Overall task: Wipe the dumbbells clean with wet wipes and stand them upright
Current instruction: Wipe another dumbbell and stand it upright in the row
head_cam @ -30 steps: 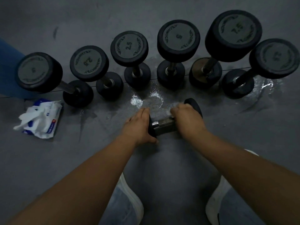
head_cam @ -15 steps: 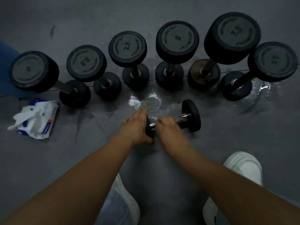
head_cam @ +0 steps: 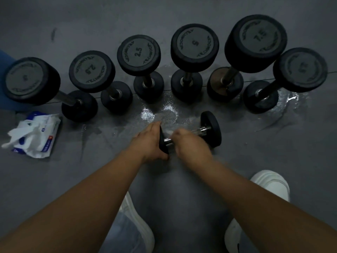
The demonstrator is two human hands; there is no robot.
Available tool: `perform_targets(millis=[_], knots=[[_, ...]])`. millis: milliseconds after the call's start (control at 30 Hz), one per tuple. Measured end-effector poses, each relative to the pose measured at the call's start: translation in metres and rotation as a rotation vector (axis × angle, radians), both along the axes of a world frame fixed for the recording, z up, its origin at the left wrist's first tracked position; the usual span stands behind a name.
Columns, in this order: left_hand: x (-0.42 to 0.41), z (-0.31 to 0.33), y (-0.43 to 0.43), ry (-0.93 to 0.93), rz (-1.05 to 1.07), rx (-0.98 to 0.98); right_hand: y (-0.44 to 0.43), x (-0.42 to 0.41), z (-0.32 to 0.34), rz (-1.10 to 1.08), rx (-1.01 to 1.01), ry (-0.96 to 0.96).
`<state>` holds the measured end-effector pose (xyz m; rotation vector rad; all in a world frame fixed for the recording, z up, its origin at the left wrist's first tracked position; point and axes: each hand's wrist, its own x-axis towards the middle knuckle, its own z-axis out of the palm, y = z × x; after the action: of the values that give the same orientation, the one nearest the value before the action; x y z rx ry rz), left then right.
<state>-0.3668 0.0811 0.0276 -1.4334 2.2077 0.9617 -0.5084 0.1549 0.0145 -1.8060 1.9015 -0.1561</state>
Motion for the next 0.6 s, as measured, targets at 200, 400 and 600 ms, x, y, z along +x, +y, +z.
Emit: perform_targets(millis=[200, 400, 600], knots=[[0.004, -0.008, 0.009, 0.205, 0.143, 0.061, -0.018, -0.024, 0.0, 0.038, 0.185, 0.285], [0.008, -0.006, 0.003, 0.194, 0.065, 0.171, -0.028, -0.036, 0.006, 0.15, 0.398, 0.277], [0.016, -0.008, 0.004, 0.363, 0.277, 0.264, 0.014, -0.003, 0.007, -0.301, 0.18, -0.026]])
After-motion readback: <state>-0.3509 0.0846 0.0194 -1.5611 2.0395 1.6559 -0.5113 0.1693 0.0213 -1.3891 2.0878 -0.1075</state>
